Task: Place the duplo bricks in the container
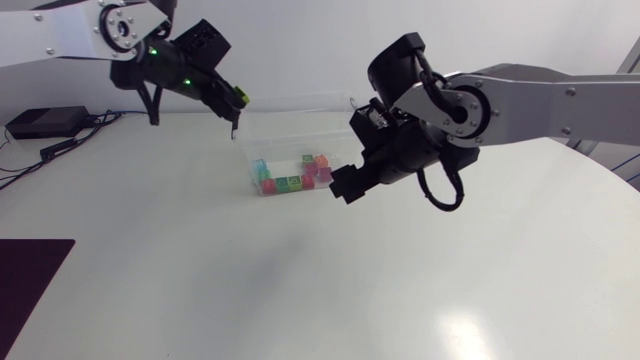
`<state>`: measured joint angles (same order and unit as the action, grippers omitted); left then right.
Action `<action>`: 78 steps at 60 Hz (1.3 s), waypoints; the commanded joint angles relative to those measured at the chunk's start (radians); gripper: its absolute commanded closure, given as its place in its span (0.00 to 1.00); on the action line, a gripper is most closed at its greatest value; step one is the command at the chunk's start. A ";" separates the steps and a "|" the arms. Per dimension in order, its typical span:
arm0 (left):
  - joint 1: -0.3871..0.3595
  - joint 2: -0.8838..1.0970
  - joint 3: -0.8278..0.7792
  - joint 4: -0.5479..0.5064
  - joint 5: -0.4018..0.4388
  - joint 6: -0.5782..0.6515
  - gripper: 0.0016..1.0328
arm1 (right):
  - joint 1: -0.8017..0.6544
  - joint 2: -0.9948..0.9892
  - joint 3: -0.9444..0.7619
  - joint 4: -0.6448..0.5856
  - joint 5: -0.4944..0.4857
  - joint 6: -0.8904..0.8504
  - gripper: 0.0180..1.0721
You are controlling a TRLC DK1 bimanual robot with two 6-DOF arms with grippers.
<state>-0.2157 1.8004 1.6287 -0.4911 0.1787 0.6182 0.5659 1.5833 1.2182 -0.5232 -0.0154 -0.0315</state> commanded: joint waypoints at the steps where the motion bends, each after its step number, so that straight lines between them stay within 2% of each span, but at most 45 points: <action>1: -0.011 0.099 0.080 -0.015 0.007 -0.052 0.76 | -0.011 -0.025 -0.037 -0.004 -0.004 -0.021 0.21; 18: -0.033 0.267 0.197 -0.009 0.007 -0.072 0.74 | -0.034 -0.042 -0.066 0.003 -0.004 -0.025 0.20; 20: -0.034 0.283 0.206 -0.009 0.007 -0.072 0.71 | -0.035 -0.043 -0.068 0.006 -0.004 -0.025 0.20; 22: -0.036 0.290 0.214 -0.009 0.007 -0.072 0.66 | -0.037 -0.043 -0.068 0.008 -0.003 -0.025 0.20; 29: -0.040 0.294 0.224 -0.007 0.007 -0.075 0.31 | -0.044 -0.048 -0.068 0.014 -0.003 -0.025 0.18; 30: -0.040 0.289 0.224 -0.007 0.007 -0.077 0.23 | -0.046 -0.049 -0.068 0.015 -0.001 -0.025 0.18; 31: -0.040 0.289 0.223 -0.007 0.007 -0.077 0.21 | -0.047 -0.051 -0.069 0.015 -0.001 -0.025 0.18; 33: -0.042 0.277 0.223 -0.007 0.007 -0.083 0.11 | -0.054 -0.057 -0.072 0.022 0.000 -0.025 0.18; 36: -0.040 0.258 0.220 -0.007 0.007 -0.094 0.05 | -0.063 -0.068 -0.077 0.029 0.003 -0.025 0.17; 41: -0.031 0.223 0.209 -0.007 0.007 -0.114 0.04 | -0.080 -0.088 -0.089 0.046 0.012 -0.025 0.13; 51: -0.016 0.136 0.142 -0.007 -0.001 -0.115 0.04 | -0.109 -0.135 -0.118 0.077 0.052 -0.027 0.11; 67: 0.055 -0.055 -0.072 0.000 -0.035 -0.138 0.04 | -0.181 -0.267 -0.206 0.146 0.127 -0.022 0.10; 78: 0.113 -0.228 -0.279 0.134 -0.045 -0.178 0.04 | -0.230 -0.368 -0.279 0.178 0.173 -0.022 0.07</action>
<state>-0.1226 1.6543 1.4342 -0.3973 0.1463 0.4755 0.3592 1.2606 0.9871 -0.3626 0.1383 -0.0536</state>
